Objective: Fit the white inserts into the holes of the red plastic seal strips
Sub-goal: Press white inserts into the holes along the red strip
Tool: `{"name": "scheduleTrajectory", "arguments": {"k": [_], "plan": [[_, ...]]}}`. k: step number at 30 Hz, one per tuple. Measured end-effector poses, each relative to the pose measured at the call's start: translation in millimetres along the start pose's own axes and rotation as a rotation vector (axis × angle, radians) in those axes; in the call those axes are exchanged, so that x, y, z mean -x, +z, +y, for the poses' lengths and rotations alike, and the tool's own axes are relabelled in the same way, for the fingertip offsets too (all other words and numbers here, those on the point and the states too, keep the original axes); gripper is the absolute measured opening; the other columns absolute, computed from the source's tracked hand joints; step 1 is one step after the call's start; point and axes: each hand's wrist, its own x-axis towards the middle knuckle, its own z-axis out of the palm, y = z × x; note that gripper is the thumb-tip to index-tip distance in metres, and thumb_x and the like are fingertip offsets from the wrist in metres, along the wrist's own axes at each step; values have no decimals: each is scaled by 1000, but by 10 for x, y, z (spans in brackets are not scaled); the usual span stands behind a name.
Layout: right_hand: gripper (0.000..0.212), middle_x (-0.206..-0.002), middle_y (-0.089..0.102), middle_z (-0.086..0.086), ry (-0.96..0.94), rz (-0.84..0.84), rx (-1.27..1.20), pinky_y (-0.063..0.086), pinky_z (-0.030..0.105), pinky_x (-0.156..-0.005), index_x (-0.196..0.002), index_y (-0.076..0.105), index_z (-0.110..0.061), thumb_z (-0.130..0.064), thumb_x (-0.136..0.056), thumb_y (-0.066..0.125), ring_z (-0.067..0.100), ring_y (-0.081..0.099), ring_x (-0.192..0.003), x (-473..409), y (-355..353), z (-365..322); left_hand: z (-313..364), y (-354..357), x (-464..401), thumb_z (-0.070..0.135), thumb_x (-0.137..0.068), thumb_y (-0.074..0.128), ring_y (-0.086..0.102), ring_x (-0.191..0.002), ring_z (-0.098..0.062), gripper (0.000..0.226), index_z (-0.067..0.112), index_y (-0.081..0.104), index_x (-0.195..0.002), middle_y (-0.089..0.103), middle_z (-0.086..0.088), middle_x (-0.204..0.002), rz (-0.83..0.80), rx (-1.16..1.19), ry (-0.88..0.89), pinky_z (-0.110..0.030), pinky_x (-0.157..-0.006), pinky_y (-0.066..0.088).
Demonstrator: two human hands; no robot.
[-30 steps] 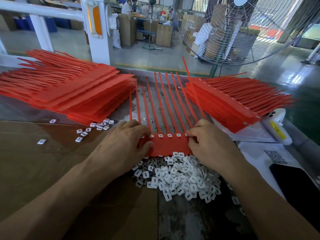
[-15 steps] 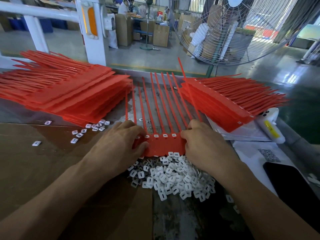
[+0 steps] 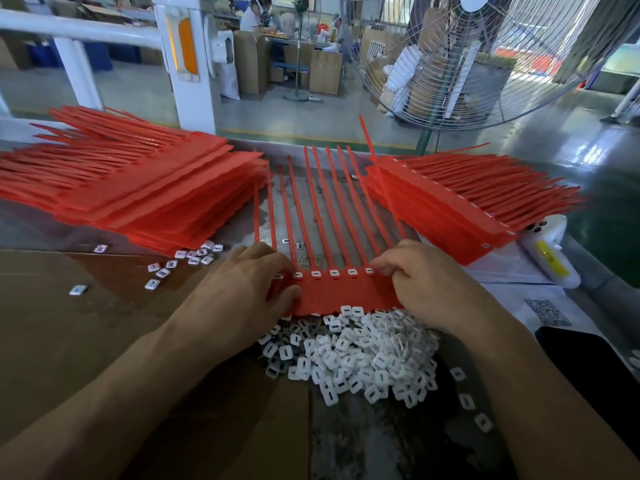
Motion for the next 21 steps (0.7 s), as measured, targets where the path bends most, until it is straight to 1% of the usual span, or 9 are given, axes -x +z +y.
{"name": "scheduleTrajectory", "arguments": {"k": [4,5,8,11,14,17,19,21], "plan": [[46,-131,58,-6,-29,-25,47,43,32,-107,-133,69,-23,-3,-103,42,14,54,-125,-16,19,27,5,4,-3,58,-92,50,44,-124,-8,43,39,58,-130,51,17,-128,11,3,5,-37,-108,42],[46,-133,56,-7,-37,-32,65,43,33,-108,-135,68,-24,-3,-103,42,14,53,-126,-16,32,27,5,4,-1,58,-93,50,44,-123,-8,42,39,58,-130,51,17,-128,12,3,8,-36,-108,42],[46,-135,53,-6,-44,-37,132,48,39,-104,-137,66,-26,-6,-102,43,15,51,-127,-14,75,20,7,-2,0,58,-92,49,44,-123,-8,43,39,57,-130,50,17,-128,9,0,9,-34,-107,41],[44,-133,54,-5,-53,-13,154,50,39,-100,-134,68,-27,-9,-102,44,15,51,-125,-28,113,25,5,-1,1,58,-93,49,43,-124,-7,43,40,57,-131,50,17,-129,10,-9,5,-34,-108,40],[41,-131,56,-5,-73,16,134,47,31,-96,-133,69,-24,-10,-102,46,15,52,-121,-30,145,47,6,-3,3,57,-94,51,45,-123,-8,41,39,57,-131,50,16,-128,16,-10,6,-35,-108,41],[37,-131,57,-5,-101,23,125,45,33,-101,-135,68,-24,-18,-104,49,16,52,-121,-41,173,50,0,-11,6,55,-94,51,48,-120,-9,40,36,60,-128,53,15,-126,36,-40,11,-37,-107,42],[31,-123,59,-7,-113,33,70,48,33,-100,-130,70,-26,-24,-104,53,13,55,-115,-43,166,46,2,-20,8,56,-94,51,50,-118,-9,39,36,61,-126,54,15,-125,48,-48,10,-38,-106,43],[23,-111,61,-13,-124,46,-45,50,28,-92,-121,74,-28,-26,-102,61,4,59,-103,-32,137,53,1,-27,8,56,-93,51,51,-117,-9,39,37,60,-126,54,15,-124,48,-53,5,-39,-105,44]]}}
